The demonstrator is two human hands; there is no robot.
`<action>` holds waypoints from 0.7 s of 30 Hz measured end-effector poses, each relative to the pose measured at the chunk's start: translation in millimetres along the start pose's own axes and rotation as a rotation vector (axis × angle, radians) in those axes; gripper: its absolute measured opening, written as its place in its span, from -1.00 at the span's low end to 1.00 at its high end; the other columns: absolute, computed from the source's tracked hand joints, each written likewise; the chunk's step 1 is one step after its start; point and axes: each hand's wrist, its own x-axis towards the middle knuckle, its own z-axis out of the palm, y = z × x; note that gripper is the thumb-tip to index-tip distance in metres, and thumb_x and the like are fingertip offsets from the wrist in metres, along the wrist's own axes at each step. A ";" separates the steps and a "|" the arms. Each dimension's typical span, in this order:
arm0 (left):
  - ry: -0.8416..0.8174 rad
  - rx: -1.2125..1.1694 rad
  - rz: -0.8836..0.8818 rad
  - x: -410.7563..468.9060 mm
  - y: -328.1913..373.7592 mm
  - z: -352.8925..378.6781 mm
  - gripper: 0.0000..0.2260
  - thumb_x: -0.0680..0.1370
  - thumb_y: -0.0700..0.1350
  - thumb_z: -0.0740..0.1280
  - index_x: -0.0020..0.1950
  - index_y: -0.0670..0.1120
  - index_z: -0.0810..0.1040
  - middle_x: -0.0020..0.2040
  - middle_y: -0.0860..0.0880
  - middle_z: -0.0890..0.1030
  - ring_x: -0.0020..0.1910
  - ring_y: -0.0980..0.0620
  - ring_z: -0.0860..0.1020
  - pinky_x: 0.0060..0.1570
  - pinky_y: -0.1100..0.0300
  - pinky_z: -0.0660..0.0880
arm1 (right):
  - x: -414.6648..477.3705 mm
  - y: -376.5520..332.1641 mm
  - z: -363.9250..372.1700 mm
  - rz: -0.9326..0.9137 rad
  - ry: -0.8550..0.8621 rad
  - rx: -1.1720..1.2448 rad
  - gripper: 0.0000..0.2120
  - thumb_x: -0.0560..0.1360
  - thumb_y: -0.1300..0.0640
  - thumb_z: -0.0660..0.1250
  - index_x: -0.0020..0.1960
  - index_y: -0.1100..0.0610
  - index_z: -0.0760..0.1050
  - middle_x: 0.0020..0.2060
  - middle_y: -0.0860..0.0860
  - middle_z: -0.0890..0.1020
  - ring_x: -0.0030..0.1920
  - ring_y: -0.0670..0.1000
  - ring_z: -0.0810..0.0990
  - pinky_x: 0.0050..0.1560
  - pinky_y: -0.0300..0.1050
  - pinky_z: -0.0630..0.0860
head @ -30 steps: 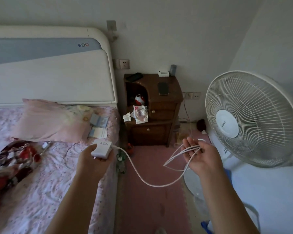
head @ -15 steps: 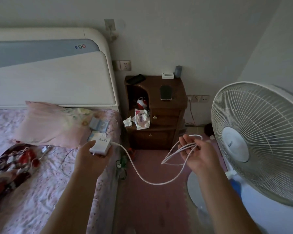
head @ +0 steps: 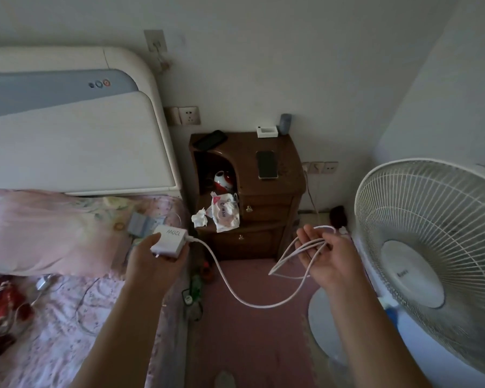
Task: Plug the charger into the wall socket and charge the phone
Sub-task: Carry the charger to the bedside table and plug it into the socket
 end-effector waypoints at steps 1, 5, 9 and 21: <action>-0.009 0.004 -0.006 6.8 4.4 7.0 -0.74 0.58 -0.17 0.16 0.25 -0.20 0.34 0.04 -0.21 0.52 0.04 -0.19 0.51 0.29 -0.06 0.38 | 4.9 -0.7 7.7 -0.006 0.005 0.001 -0.81 0.61 0.24 0.09 0.02 0.22 0.48 -0.07 0.12 0.64 0.00 0.11 0.63 -0.03 0.04 0.52; -0.033 0.009 -0.037 37.9 26.5 31.3 -0.75 0.58 -0.17 0.16 0.24 -0.19 0.34 0.08 -0.22 0.52 0.07 -0.19 0.51 0.33 -0.07 0.36 | 23.1 -2.0 39.3 -0.016 0.032 0.024 -0.80 0.61 0.23 0.08 0.09 0.24 0.46 -0.08 0.12 0.64 -0.02 0.11 0.63 -0.02 0.04 0.54; -0.059 0.041 -0.062 69.3 45.3 47.0 -0.69 0.57 -0.18 0.19 0.31 -0.16 0.35 0.14 -0.21 0.51 0.20 -0.21 0.47 0.32 -0.10 0.37 | 37.8 -5.1 63.6 -0.047 0.055 0.048 -0.80 0.61 0.22 0.09 0.07 0.23 0.47 -0.10 0.11 0.65 -0.04 0.10 0.64 -0.04 0.03 0.54; -0.033 0.041 -0.079 140.6 61.6 99.7 -0.59 0.56 -0.19 0.19 0.41 -0.16 0.31 0.33 -0.22 0.45 0.29 -0.23 0.44 0.32 -0.10 0.37 | 101.4 -29.8 116.6 -0.062 0.063 0.020 -0.76 0.61 0.23 0.11 0.21 0.23 0.44 -0.06 0.12 0.66 0.00 0.12 0.64 0.03 0.06 0.53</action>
